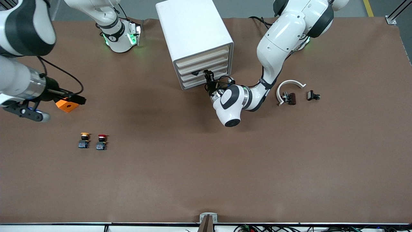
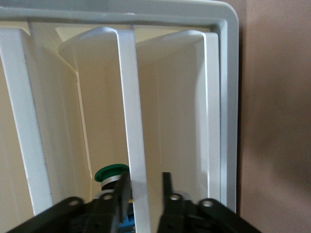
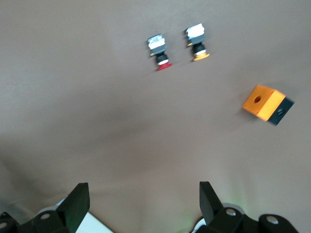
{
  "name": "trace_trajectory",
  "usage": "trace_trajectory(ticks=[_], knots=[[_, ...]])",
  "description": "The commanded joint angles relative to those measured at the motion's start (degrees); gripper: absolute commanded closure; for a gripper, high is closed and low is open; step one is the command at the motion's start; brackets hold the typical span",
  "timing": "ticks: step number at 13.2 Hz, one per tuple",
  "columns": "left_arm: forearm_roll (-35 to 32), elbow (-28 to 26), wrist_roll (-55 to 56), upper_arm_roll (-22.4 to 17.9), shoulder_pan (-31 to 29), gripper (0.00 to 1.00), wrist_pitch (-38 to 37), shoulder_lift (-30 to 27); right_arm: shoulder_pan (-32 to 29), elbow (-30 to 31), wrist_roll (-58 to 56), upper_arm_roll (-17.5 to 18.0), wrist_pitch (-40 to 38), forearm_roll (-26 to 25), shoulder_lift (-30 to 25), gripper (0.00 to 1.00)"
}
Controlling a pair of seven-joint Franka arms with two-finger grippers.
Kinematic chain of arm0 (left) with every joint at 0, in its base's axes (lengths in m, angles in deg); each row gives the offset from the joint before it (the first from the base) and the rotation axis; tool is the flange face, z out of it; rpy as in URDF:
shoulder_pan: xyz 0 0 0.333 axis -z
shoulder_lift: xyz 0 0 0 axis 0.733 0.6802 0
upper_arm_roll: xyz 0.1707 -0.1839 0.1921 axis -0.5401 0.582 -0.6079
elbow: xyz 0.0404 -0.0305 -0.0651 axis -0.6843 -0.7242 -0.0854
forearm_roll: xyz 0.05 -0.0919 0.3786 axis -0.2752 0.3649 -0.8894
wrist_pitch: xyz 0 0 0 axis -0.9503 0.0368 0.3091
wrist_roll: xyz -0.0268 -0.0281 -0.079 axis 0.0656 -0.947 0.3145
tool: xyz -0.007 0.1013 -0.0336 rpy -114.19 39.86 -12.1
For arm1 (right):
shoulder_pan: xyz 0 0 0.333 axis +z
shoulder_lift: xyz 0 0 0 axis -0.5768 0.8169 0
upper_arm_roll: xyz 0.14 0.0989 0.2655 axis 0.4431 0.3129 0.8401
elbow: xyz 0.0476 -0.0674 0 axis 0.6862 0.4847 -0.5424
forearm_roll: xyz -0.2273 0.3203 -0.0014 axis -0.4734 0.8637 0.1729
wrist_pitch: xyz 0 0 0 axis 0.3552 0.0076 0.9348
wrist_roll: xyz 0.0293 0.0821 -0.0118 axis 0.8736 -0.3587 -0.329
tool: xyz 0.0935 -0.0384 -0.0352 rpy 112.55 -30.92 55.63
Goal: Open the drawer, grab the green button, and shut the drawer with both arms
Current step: 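Pull the drawer open with the left gripper while the right gripper approaches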
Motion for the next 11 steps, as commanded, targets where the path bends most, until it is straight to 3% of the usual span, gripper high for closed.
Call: trace_trajectory(ticks=[1,4,6,11], knots=[[1.05,0.98,1.14,-0.16,-0.12,1.00,-1.03,0.28,4.64,-0.17,8.93,-0.41,0.07,0.64,-0.69,0.00],[0.96,1.07,0.96,-0.33,-0.56,1.00,-0.94,0.45,8.95,0.00,13.00,-0.32,2.53,1.34,-0.52,0.00],[0.96,1.68,1.14,-0.77,-0.91,1.00,-0.94,0.28,11.32,1.93,18.96,-0.32,6.65,6.34,-0.52,0.00],[0.79,4.23,0.52,-1.12,-5.65,1.00,-0.33,0.54,21.25,5.80,25.21,-0.41,15.17,6.36,0.18,0.00]])
